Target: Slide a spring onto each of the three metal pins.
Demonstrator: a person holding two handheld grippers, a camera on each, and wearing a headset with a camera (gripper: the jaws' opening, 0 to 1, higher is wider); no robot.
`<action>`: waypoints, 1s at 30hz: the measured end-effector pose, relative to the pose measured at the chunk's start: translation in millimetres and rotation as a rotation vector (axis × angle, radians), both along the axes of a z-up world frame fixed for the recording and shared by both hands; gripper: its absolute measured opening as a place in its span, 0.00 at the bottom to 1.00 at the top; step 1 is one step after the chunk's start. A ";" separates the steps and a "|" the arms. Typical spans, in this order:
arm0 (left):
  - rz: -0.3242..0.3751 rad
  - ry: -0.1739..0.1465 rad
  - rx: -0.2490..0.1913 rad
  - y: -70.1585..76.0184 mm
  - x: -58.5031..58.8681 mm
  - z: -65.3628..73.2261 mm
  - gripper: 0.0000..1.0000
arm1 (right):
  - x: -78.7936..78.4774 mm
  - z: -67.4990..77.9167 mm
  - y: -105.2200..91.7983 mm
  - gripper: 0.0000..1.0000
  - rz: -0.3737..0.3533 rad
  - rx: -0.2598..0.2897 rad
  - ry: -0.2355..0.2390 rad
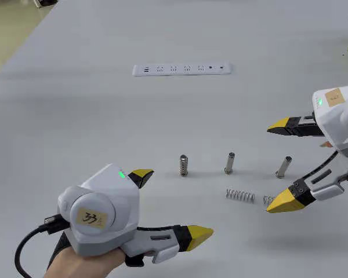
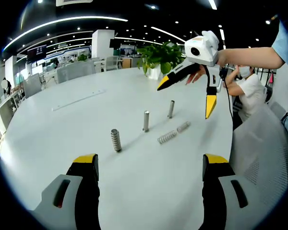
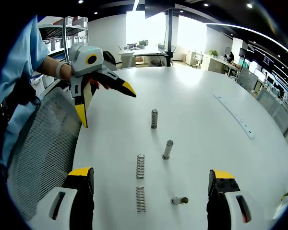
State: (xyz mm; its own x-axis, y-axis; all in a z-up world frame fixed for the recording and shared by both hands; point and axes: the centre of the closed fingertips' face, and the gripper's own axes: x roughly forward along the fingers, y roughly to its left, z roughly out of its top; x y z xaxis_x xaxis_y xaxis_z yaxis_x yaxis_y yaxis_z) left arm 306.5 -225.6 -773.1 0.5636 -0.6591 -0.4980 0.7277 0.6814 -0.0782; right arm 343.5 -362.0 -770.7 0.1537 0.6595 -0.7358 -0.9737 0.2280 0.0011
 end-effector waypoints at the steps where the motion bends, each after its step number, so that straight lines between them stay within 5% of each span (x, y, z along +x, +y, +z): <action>1: -0.005 0.001 0.002 -1.2 -0.4 0.1 0.88 | -2.0 -0.2 -2.6 0.99 -0.005 0.000 -0.001; 30: -0.110 0.013 0.060 -17.8 -4.5 -5.1 0.87 | -44.9 -12.2 -98.5 0.97 -0.248 -0.010 -0.005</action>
State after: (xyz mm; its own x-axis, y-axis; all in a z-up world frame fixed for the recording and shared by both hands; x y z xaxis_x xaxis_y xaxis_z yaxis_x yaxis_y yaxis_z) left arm 302.0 -243.4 -778.2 0.4832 -0.6854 -0.5448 0.7974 0.6015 -0.0495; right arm 298.6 -460.5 -782.8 0.3135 0.5941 -0.7408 -0.8878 0.4602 -0.0066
